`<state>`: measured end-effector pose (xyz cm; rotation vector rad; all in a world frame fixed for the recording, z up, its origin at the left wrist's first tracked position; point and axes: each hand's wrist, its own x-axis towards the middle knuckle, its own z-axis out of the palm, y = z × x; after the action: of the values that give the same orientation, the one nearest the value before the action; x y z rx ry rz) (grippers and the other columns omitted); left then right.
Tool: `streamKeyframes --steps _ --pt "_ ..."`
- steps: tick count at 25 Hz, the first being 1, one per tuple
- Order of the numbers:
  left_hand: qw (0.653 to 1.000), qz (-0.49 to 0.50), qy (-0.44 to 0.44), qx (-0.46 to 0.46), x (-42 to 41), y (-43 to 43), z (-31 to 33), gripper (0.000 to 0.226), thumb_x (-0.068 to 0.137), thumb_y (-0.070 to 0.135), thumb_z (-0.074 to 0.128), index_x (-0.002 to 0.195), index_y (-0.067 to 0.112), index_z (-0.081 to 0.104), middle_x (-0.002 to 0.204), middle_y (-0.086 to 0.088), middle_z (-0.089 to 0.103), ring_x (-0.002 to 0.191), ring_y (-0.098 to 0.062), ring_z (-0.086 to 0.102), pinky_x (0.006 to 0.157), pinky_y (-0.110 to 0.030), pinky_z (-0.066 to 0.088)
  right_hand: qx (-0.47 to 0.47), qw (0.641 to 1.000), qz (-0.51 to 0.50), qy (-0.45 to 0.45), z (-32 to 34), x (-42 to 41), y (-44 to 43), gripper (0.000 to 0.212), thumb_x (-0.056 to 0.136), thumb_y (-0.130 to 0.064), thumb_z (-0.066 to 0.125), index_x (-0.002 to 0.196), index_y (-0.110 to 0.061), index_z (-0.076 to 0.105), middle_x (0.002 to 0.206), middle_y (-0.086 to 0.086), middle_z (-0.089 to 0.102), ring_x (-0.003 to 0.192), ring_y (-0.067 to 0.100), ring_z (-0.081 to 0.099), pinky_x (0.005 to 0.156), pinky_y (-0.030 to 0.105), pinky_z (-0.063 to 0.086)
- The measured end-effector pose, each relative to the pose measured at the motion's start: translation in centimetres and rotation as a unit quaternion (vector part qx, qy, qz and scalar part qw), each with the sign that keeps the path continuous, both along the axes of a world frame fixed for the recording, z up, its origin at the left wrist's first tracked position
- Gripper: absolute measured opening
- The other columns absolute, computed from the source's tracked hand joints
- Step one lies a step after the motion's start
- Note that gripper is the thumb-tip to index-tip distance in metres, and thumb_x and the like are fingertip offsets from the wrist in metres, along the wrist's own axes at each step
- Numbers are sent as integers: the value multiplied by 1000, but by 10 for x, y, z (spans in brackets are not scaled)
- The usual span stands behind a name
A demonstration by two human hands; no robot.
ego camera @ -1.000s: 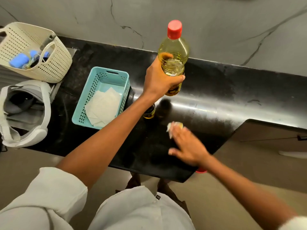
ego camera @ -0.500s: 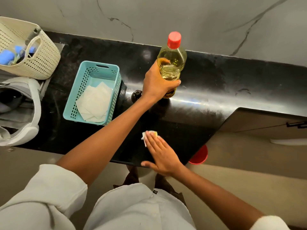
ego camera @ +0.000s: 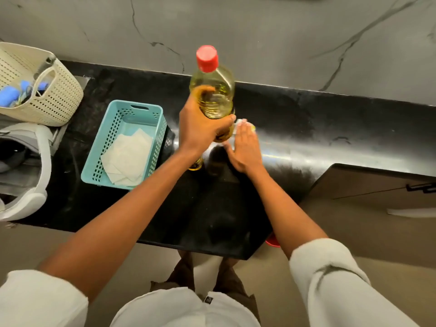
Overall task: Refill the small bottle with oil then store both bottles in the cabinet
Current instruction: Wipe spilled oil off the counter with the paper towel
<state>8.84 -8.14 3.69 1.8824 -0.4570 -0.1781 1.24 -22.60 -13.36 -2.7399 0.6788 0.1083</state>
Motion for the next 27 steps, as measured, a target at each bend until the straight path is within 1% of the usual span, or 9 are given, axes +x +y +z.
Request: streamKeyframes --steps 3,6,9,13,15,17,21,24,27 --pt "1000 20 -18 -4 24 6 14 73 64 33 99 127 20 66 112 11 74 100 4 70 94 -22 58 12 994 111 -3 2 -2 38 82 110 -56 32 169 -4 10 177 18 6 165 33 3 134 50 10" --pt "999 25 -22 -3 48 15 23 74 64 36 100 128 21 65 118 9 73 106 -1 70 96 -19 57 11 984 178 25 2 -73 50 84 109 -62 27 170 -9 5 179 12 1 166 27 -2 135 44 6" --pt "999 34 -22 -1 66 24 27 75 62 38 100 127 22 66 117 10 73 108 -4 70 97 -21 58 -5 999 36 29 -3 -105 -13 90 106 -63 30 168 -1 12 175 22 13 163 38 14 133 50 15" --pt "999 47 -17 -2 79 38 27 76 62 38 100 128 23 66 117 11 73 107 -1 70 96 -22 58 7 994 -105 19 0 -8 -59 97 102 -67 20 166 5 10 174 28 10 163 41 11 133 53 11" --pt "999 50 -18 -3 83 44 28 75 64 35 101 129 22 66 115 13 72 104 7 68 94 -15 56 5 999 -53 13 -1 53 -38 96 102 -66 22 166 5 14 174 28 14 163 41 13 133 52 11" --pt "998 53 -23 -4 85 49 31 74 65 33 101 129 22 65 116 14 71 104 11 66 94 -14 55 -12 997 77 19 -2 88 -8 90 105 -61 26 167 3 13 174 26 12 164 39 10 133 52 11" --pt "998 51 -36 -1 89 55 41 74 67 35 100 131 22 64 117 12 70 107 9 66 96 -17 57 -14 959 282 11 3 62 21 79 109 -53 20 169 -6 4 178 16 2 166 30 0 134 48 7" --pt "999 41 -28 -11 86 51 45 73 66 34 100 129 22 64 117 11 71 106 5 67 95 -18 57 -18 953 301 38 2 -7 33 76 111 -53 22 170 -13 -4 178 7 -10 165 23 -11 134 38 -5" --pt "1000 15 -10 -19 71 36 38 74 65 33 101 129 21 65 118 8 73 108 -2 70 96 -20 59 -38 980 189 46 2 -68 5 77 109 -52 21 170 -10 0 177 10 -8 166 27 -6 134 40 -2"
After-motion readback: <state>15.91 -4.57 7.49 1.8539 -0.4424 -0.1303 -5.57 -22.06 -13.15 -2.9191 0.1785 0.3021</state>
